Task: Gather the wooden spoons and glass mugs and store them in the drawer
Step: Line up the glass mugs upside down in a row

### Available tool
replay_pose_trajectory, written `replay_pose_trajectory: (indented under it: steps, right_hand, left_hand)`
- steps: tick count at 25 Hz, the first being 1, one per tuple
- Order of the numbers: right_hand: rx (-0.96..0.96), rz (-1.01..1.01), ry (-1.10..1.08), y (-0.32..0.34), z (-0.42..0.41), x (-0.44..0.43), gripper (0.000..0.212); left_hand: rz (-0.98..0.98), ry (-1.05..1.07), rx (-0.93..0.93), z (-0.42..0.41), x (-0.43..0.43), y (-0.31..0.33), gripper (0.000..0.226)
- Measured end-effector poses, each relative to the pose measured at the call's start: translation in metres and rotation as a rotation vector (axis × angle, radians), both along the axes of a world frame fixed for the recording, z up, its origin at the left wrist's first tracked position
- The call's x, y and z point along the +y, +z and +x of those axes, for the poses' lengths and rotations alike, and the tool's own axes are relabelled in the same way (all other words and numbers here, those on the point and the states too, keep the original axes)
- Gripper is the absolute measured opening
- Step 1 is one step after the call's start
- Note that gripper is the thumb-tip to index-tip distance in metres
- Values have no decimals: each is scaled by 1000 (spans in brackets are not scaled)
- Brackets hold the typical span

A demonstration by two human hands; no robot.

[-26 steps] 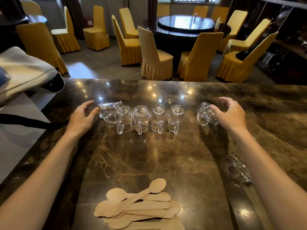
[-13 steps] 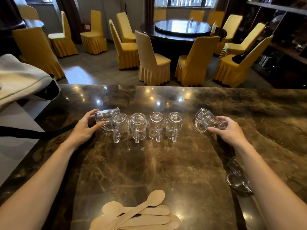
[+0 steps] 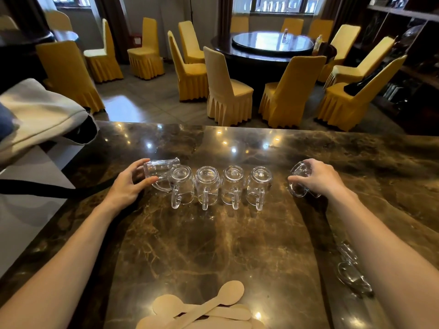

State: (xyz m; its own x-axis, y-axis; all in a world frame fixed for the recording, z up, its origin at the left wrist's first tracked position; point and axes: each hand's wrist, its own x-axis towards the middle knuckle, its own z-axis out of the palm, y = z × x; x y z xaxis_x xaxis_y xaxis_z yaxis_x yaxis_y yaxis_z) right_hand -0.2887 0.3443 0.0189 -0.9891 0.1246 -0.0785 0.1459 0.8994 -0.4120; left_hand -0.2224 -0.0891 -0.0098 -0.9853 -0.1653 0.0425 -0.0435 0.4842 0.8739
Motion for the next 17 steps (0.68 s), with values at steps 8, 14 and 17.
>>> replay_pose_trajectory:
  steps: [8,14,17]
  right_hand:
    - [192,-188,138,19,8,-10,71]
    - [129,-602,336,27,25,2,73]
    - [30,-684,430,22,33,2,62]
  left_hand:
    - [-295,-34,-40,13,-16,50,59]
    - [-547,-125,-106,14,-5,79,65]
    - [-582,-150,-145,21,1,83,66]
